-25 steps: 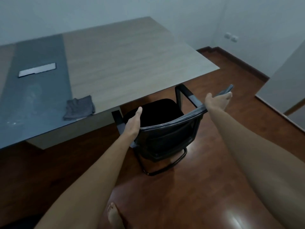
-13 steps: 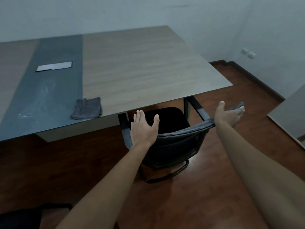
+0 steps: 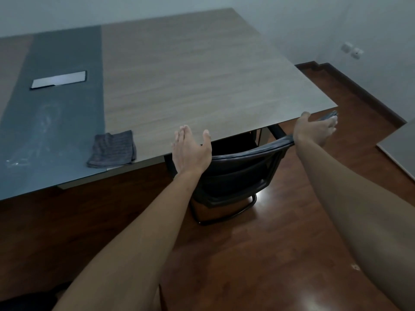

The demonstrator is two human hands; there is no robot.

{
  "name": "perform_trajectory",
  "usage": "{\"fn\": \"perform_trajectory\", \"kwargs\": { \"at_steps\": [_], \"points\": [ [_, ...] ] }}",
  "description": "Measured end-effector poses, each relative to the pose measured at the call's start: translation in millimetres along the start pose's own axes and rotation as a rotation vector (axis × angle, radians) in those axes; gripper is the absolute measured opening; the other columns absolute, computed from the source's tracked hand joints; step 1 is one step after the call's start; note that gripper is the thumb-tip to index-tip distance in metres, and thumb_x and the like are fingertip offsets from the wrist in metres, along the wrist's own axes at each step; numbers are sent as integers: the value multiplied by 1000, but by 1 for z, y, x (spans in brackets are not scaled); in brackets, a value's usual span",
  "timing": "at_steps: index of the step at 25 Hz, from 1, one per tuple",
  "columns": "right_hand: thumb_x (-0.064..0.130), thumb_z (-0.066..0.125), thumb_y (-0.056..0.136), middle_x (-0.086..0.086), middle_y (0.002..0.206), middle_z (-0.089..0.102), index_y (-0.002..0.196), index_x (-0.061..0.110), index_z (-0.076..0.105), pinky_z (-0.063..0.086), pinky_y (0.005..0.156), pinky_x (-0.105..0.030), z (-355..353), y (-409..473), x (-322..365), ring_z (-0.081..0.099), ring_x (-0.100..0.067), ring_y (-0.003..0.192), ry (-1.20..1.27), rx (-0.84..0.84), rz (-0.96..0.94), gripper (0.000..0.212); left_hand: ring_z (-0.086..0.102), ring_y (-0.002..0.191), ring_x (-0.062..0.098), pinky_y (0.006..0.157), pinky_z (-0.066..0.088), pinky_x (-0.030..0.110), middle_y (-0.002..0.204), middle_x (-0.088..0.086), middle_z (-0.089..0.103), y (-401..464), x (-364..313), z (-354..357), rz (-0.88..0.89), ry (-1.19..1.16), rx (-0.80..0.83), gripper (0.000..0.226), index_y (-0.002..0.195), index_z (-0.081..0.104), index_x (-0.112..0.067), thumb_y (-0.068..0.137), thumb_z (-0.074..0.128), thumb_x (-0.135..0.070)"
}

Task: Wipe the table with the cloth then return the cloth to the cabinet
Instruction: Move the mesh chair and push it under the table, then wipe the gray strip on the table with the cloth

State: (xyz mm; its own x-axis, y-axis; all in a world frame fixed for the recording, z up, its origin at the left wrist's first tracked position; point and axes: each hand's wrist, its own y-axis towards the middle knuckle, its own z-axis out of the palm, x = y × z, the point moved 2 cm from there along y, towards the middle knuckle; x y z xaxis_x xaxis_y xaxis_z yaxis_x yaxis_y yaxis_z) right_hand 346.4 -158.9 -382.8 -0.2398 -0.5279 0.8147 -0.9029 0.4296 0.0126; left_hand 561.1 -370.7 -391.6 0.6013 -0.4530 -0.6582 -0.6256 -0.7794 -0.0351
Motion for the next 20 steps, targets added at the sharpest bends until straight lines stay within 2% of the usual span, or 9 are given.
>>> {"fn": "perform_trajectory", "kwargs": {
  "at_steps": [6, 11, 17, 20],
  "points": [
    [46, 52, 98, -13, 168, 22, 161, 2, 15, 23, 123, -42, 29, 8, 21, 19, -27, 156, -32, 3, -6, 85, 12, 153, 18, 124, 13, 40, 165, 3, 21, 50, 0, 4, 26, 6, -39, 72, 157, 21, -10, 101, 34, -54],
    [49, 47, 99, -9, 169, 22, 161, 4, 15, 21, 124, -51, 23, 4, 16, 16, -27, 157, -82, 0, -22, 83, 12, 153, 19, 124, 14, 42, 165, 3, 21, 48, 4, 5, 32, 11, -5, 74, 157, 20, -10, 100, 33, -55],
    [52, 37, 101, -10, 170, 18, 162, 4, 13, 13, 124, -57, 21, 3, 15, 9, -30, 158, -214, 7, -4, 82, 13, 152, 21, 124, 15, 44, 164, 4, 22, 48, 2, 5, 54, 18, 41, 74, 157, 21, -10, 100, 33, -56],
    [45, 36, 102, -14, 170, 14, 162, 3, 12, 9, 125, -57, 16, -9, 23, 7, -34, 158, -328, 6, -79, 77, 10, 153, 22, 124, 13, 45, 165, 6, 19, 44, -1, -1, 78, -4, 116, 79, 157, 19, -9, 99, 31, -61]
  ]
}}
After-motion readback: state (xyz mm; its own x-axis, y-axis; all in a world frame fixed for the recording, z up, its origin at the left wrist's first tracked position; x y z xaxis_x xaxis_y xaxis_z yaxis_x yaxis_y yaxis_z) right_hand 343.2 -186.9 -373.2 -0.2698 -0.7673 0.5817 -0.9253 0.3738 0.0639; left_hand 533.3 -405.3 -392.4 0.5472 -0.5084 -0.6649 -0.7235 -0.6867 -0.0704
